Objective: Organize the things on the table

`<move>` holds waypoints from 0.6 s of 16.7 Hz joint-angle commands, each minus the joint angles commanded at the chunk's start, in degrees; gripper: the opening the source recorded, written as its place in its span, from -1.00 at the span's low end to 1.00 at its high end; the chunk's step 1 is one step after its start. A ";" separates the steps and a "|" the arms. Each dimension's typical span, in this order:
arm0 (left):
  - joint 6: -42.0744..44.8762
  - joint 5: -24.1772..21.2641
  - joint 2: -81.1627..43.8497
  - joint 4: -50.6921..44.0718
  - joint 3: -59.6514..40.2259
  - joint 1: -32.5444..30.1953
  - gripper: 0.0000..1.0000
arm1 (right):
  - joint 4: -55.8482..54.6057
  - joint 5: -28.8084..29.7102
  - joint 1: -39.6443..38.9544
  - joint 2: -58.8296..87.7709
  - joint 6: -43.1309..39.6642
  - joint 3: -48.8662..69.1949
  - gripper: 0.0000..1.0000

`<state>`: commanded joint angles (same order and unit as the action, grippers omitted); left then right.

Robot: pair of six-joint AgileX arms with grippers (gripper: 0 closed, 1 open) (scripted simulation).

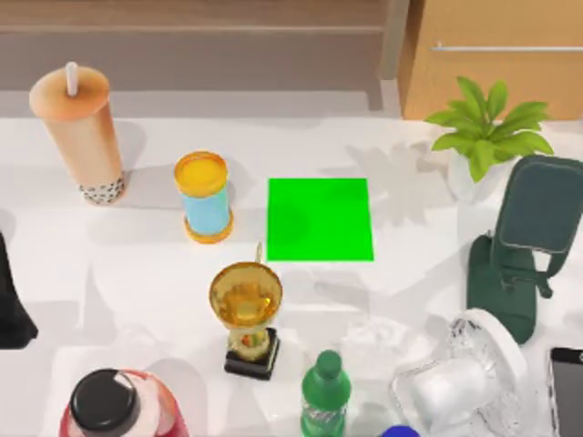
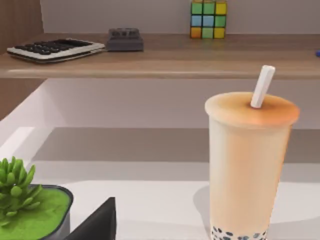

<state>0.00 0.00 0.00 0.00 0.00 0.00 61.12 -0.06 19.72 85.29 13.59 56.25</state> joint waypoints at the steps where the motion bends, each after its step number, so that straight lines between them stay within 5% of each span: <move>1: 0.00 0.00 0.00 0.00 0.00 0.00 1.00 | -1.32 0.00 0.04 0.56 0.06 -0.90 1.00; 10: 0.00 0.00 0.00 0.00 0.00 0.00 1.00 | -21.60 0.00 -0.01 9.04 0.33 -12.44 1.00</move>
<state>0.00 0.00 0.00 0.00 0.00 0.00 39.52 -0.06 19.70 94.34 13.92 43.82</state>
